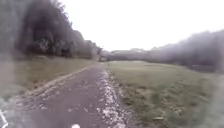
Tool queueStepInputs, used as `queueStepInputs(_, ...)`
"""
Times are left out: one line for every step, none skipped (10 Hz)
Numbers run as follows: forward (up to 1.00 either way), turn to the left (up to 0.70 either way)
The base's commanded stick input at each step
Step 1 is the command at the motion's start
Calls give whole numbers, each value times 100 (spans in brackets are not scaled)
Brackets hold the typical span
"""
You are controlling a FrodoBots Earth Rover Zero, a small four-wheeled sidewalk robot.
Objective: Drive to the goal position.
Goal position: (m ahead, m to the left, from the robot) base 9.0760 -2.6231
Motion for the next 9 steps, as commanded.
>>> queueStepInputs(0, 100)
queueStepInputs(0, 100)
queueStepInputs(0, 100)
queueStepInputs(100, 20)
queueStepInputs(100, 10)
queueStepInputs(100, 0)
queueStepInputs(100, 0)
queueStepInputs(100, 0)
queueStepInputs(100, 0)
